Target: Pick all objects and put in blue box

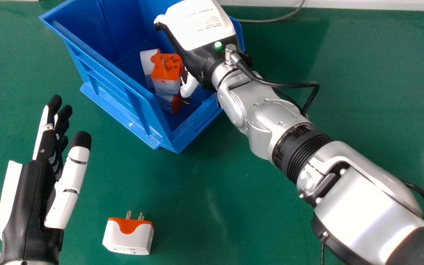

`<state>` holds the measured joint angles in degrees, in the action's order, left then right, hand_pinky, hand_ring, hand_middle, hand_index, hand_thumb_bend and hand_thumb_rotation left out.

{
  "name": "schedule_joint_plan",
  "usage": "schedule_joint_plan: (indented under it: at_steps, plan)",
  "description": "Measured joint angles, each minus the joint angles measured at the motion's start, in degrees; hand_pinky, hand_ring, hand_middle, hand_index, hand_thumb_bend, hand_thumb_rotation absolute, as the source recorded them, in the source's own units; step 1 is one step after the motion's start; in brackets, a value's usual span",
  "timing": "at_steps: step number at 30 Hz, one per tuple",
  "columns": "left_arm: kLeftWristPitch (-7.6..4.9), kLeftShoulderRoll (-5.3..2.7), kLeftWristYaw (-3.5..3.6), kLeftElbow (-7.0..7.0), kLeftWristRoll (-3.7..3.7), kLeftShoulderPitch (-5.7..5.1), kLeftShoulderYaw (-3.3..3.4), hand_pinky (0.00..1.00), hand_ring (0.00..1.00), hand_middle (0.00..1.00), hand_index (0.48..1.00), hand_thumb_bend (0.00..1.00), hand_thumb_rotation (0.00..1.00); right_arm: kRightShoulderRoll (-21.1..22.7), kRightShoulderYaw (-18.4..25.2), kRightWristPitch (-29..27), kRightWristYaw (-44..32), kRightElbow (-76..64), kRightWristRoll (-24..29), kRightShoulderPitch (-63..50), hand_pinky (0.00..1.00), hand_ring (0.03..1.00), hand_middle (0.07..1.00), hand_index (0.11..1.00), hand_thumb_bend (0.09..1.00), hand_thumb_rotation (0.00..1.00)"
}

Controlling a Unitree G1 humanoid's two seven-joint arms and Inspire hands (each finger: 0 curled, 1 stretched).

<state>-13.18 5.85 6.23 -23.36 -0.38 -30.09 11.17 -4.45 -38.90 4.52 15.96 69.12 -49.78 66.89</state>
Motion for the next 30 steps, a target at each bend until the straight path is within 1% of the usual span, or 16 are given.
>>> schedule_joint_plan:
  at_steps: [2,4,7,14,17,19,21,23,24,26,28,30]
  plan:
    - [0.01,-0.18,-0.02,0.01,0.0,0.0,-0.01,1.0,0.99,0.97,0.98,0.44,0.89,0.01,-0.07,0.08,0.0,0.0,-0.01,-0.01,0.66,0.784,0.841,0.829,0.812,0.25]
    - [0.04,-0.38,-0.08,0.0,0.0,-0.01,-0.07,1.0,0.99,0.97,0.978,0.44,0.88,0.0,-0.07,0.16,0.01,0.0,-0.01,-0.01,0.66,0.786,0.842,0.831,0.816,0.25]
    - [0.05,-0.39,-0.12,0.0,0.06,-0.04,-0.14,1.0,0.99,0.97,0.977,0.43,0.88,0.0,-0.08,0.17,0.07,0.0,-0.01,-0.03,0.66,0.785,0.841,0.829,0.824,0.26]
    - [0.04,-0.39,-0.11,0.01,0.04,-0.04,-0.18,1.0,1.0,0.98,0.98,0.42,0.89,0.01,-0.03,-0.04,0.6,-0.03,0.1,-0.14,0.65,0.778,0.836,0.817,0.837,0.25]
    - [0.04,-0.38,-0.12,0.01,0.33,-0.04,-0.2,1.0,1.0,0.98,0.981,0.43,0.9,0.09,-0.04,-0.04,0.69,-0.49,0.09,-0.16,0.65,0.777,0.835,0.817,0.841,0.25]
    - [-0.01,-0.36,-0.11,0.1,0.37,0.04,-0.21,1.0,1.0,0.98,0.981,0.43,0.9,0.21,-0.1,-0.06,0.71,-0.99,0.04,-0.16,0.65,0.777,0.834,0.821,0.846,0.24]
    - [-0.09,-0.36,-0.11,0.38,0.37,0.24,-0.22,1.0,1.0,0.98,0.98,0.44,0.9,0.4,-0.21,-0.1,0.74,-1.78,-0.14,-0.17,0.65,0.775,0.831,0.822,0.831,0.21]
    - [-0.1,-0.38,-0.11,0.44,0.37,0.38,-0.29,1.0,0.99,0.98,0.976,0.44,0.9,0.64,-0.32,-0.12,0.83,-2.62,-0.36,-0.18,0.64,0.771,0.826,0.82,0.782,0.13]
    - [-0.1,-0.41,-0.12,0.45,0.37,0.46,-0.33,1.0,0.99,0.98,0.976,0.44,0.9,0.86,-0.42,-0.12,0.84,-3.3,-0.44,-0.2,0.64,0.771,0.826,0.82,0.782,0.13]
    - [-0.13,-0.53,-0.17,0.51,0.37,0.65,-0.55,1.0,0.99,0.97,0.973,0.44,0.9,1.59,-0.6,-0.24,1.13,-5.14,-0.58,-0.24,0.64,0.764,0.816,0.813,0.748,0.09]
    - [-0.49,-0.6,-0.16,0.81,0.39,0.9,-0.79,1.0,0.99,0.97,0.973,0.43,0.9,2.34,-0.59,-0.49,1.5,-7.14,-0.55,-0.29,0.63,0.759,0.809,0.805,0.742,0.07]
    - [-0.79,-0.61,-0.17,0.98,0.36,1.2,-0.87,1.0,0.99,0.98,0.972,0.44,0.9,3.15,-0.59,-1.05,1.65,-9.04,-0.57,-0.41,0.63,0.754,0.801,0.792,0.74,0.05]
